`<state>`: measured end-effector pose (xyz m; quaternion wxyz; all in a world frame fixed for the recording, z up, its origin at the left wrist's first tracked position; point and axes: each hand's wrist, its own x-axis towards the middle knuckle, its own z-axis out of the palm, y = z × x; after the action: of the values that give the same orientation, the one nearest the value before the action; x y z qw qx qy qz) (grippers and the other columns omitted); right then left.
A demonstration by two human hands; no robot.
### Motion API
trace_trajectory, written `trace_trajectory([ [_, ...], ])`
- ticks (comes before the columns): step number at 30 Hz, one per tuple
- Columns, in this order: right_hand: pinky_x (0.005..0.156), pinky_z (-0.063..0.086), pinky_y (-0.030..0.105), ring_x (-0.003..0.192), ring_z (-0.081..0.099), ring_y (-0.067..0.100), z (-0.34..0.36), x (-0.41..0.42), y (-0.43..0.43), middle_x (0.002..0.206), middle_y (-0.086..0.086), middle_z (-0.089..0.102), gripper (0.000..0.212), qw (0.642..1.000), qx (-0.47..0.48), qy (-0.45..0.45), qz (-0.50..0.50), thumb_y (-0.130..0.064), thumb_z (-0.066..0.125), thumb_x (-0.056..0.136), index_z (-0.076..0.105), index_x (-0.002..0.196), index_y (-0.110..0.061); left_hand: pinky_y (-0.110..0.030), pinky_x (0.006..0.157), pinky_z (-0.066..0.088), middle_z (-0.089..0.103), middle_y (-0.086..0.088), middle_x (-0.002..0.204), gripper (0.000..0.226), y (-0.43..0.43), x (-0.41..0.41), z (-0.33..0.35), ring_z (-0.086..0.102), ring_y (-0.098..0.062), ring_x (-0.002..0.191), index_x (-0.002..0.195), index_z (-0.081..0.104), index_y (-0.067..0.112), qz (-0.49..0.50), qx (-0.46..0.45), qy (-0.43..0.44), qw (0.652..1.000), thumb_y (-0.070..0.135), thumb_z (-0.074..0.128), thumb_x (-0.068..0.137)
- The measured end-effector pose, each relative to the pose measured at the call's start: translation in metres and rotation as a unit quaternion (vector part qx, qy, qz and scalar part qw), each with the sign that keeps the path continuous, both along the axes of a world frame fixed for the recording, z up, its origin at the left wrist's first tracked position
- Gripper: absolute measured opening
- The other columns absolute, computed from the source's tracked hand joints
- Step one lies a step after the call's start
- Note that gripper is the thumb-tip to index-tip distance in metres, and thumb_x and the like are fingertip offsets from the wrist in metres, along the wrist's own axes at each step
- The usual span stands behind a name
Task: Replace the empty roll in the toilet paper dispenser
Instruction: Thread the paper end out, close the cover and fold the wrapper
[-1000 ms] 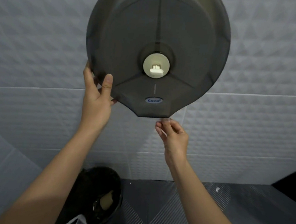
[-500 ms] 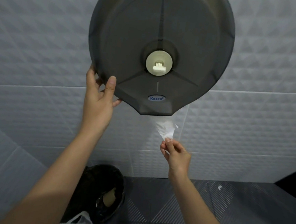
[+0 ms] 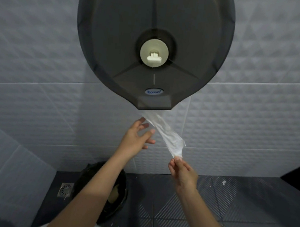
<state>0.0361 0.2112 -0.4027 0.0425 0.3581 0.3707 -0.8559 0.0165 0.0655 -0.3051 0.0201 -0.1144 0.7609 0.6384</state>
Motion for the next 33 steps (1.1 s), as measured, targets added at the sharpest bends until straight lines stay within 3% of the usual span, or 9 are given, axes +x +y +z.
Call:
trace_trajectory([
  [3,0.05,0.057,0.02,0.044,0.063,0.004,-0.014,0.01,0.012,0.067,0.009,0.063,0.011,0.999,0.008,-0.041,-0.001,0.002,0.062,0.087,0.059,0.078,-0.002,-0.015,0.053,0.05,0.062,0.003,0.122,0.021,0.01,-0.009,0.007,0.069,-0.008,0.067,0.108,0.054,0.027,-0.032,0.037,0.014,0.999,0.021,0.064,0.089],
  [7,0.044,0.054,0.02,0.041,0.062,0.005,-0.029,0.025,0.029,0.049,0.002,0.065,0.01,0.997,0.014,-0.075,0.004,0.004,0.06,0.088,0.06,0.079,-0.001,-0.015,0.057,0.052,0.072,0.008,0.085,0.001,0.018,-0.016,0.004,0.068,-0.004,0.063,0.09,0.062,0.021,0.028,0.152,0.031,0.987,0.022,0.062,0.091],
  [10,0.044,0.055,0.021,0.043,0.063,0.006,-0.032,0.029,0.036,0.065,0.009,0.064,0.007,0.997,0.012,-0.075,0.012,0.002,0.059,0.089,0.059,0.084,-0.002,-0.014,0.06,0.054,0.071,0.005,0.067,0.01,0.017,-0.014,-0.014,0.068,-0.003,0.063,0.084,0.066,0.015,0.082,0.152,0.024,0.985,0.02,0.06,0.092],
  [15,0.053,0.057,0.019,0.073,0.064,0.019,-0.012,0.013,0.035,0.09,0.011,0.065,0.009,0.999,0.023,-0.006,0.042,-0.007,0.055,0.093,0.06,0.099,-0.003,-0.012,0.06,0.055,0.069,-0.006,0.078,0.011,0.01,-0.005,-0.052,0.068,-0.001,0.058,0.096,0.066,0.007,0.12,0.133,-0.025,0.983,0.014,0.058,0.093],
  [18,0.057,0.058,0.021,0.069,0.07,0.018,0.008,-0.001,0.03,0.089,0.012,0.066,0.009,0.998,0.0,0.044,0.05,-0.006,0.051,0.095,0.059,0.096,-0.002,-0.011,0.058,0.054,0.068,-0.008,0.078,0.012,0.004,0.006,-0.072,0.067,0.0,0.055,0.102,0.062,0.005,0.131,0.112,-0.054,0.984,0.013,0.059,0.092],
  [22,0.061,0.059,0.023,0.067,0.072,0.018,0.021,-0.012,0.025,0.087,0.016,0.068,0.01,0.995,-0.008,0.076,0.069,-0.007,0.051,0.096,0.058,0.092,-0.002,-0.012,0.058,0.054,0.069,-0.012,0.081,0.011,0.002,0.021,-0.102,0.067,0.0,0.055,0.092,0.066,0.003,0.127,0.049,-0.081,0.987,0.013,0.061,0.091],
  [25,0.068,0.06,0.026,0.073,0.072,0.02,0.02,-0.013,0.021,0.085,0.016,0.07,0.008,0.992,0.022,0.084,0.096,-0.006,0.051,0.095,0.057,0.096,-0.001,-0.026,0.069,0.059,0.07,-0.01,0.077,0.014,0.003,0.034,-0.123,0.069,-0.011,0.063,0.092,0.07,0.003,0.128,0.004,-0.107,0.986,0.016,0.064,0.089],
  [28,0.075,0.057,0.03,0.074,0.069,0.019,0.016,-0.012,0.017,0.083,0.011,0.07,0.006,0.985,0.078,0.091,0.122,-0.009,0.055,0.093,0.059,0.095,-0.006,-0.044,0.082,0.058,0.069,-0.002,0.067,0.012,0.006,0.048,-0.138,0.068,-0.023,0.071,0.076,0.07,0.016,0.114,-0.025,-0.136,0.984,0.02,0.067,0.087],
  [33,0.078,0.055,0.031,0.079,0.066,0.02,0.009,-0.006,0.01,0.088,0.01,0.069,0.011,0.978,0.125,0.086,0.145,-0.013,0.059,0.092,0.062,0.098,-0.005,-0.048,0.084,0.056,0.07,-0.003,0.07,0.016,0.009,0.061,-0.15,0.07,-0.027,0.079,0.084,0.075,0.008,0.109,-0.038,-0.163,0.98,0.021,0.067,0.086],
])
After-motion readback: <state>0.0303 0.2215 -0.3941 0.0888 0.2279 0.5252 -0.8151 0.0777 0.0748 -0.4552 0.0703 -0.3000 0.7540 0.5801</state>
